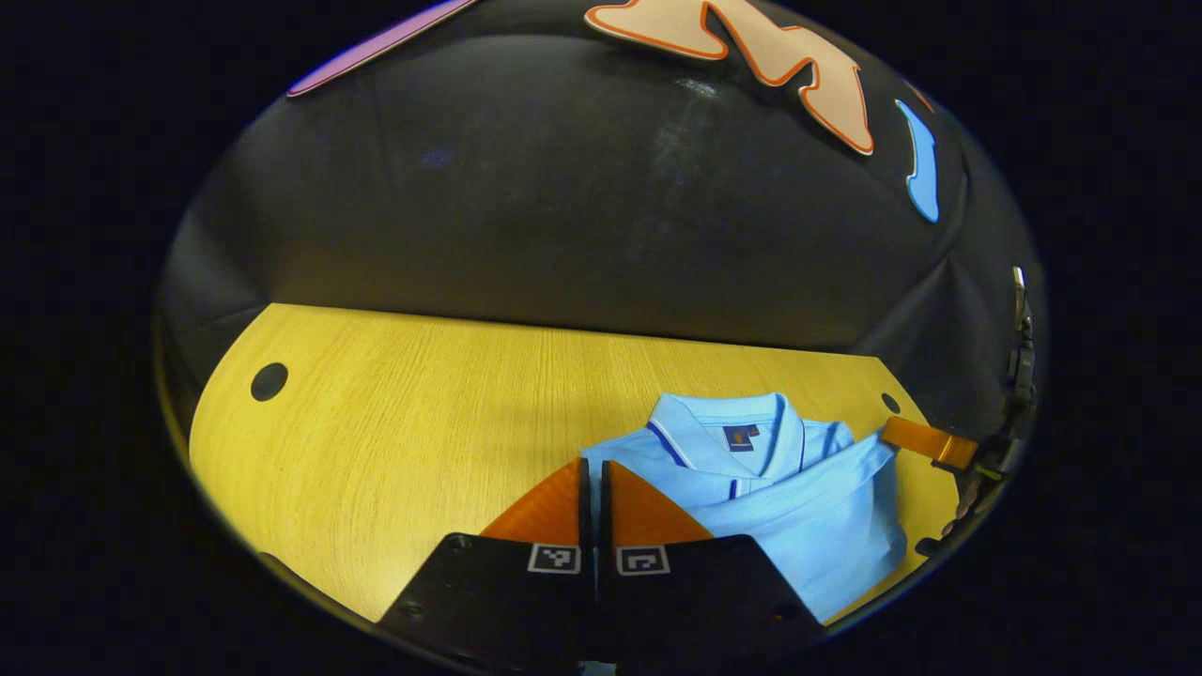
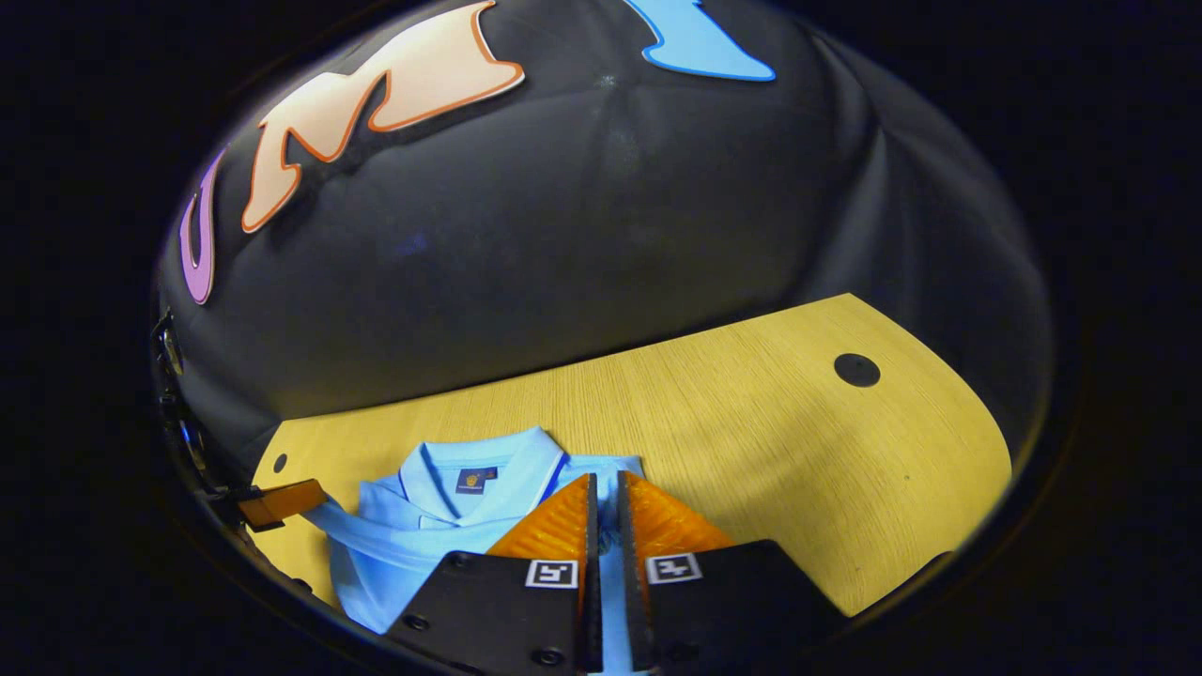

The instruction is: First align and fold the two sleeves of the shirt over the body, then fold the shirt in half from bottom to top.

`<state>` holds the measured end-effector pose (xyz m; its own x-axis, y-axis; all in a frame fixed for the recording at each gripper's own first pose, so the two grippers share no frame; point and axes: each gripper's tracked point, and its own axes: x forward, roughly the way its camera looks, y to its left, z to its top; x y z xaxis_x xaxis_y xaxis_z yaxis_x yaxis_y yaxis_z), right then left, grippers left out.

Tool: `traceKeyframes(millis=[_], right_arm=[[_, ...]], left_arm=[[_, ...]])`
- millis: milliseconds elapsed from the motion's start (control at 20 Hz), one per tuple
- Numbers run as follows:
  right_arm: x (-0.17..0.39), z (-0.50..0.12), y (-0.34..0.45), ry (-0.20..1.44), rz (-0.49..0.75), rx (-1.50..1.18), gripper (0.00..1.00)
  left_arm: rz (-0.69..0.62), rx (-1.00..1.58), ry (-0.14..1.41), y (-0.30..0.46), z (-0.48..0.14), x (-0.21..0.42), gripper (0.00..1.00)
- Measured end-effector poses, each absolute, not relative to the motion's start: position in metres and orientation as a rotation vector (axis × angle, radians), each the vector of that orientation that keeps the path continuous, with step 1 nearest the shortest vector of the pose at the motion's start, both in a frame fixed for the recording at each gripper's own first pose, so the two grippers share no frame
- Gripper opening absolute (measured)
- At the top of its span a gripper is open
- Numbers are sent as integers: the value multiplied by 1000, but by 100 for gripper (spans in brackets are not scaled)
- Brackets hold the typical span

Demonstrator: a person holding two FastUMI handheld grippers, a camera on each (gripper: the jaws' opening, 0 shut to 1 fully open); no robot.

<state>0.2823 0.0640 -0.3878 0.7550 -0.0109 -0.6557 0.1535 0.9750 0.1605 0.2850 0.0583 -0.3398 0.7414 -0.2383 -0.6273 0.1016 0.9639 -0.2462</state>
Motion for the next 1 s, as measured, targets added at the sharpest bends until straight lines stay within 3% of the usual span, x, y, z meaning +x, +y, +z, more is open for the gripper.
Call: traceKeyframes(millis=[50, 200, 300, 550, 1000], right_arm=[[281, -382, 65, 699, -82, 188, 25], [276, -353, 62, 619, -55, 85, 71], [266, -321, 64, 545, -45, 34, 99], [223, -238, 74, 386, -10, 23, 99], [107, -140, 66, 259, 28, 76, 100]], left_arm=[[-193, -208, 709, 56, -339, 282, 5], [-176, -147, 638, 58, -320, 275, 100], [-172, -75, 565, 59, -293, 267, 97], [-190, -46, 438, 35, -224, 218, 96], [-163, -43, 220, 18, -110, 117, 95]])
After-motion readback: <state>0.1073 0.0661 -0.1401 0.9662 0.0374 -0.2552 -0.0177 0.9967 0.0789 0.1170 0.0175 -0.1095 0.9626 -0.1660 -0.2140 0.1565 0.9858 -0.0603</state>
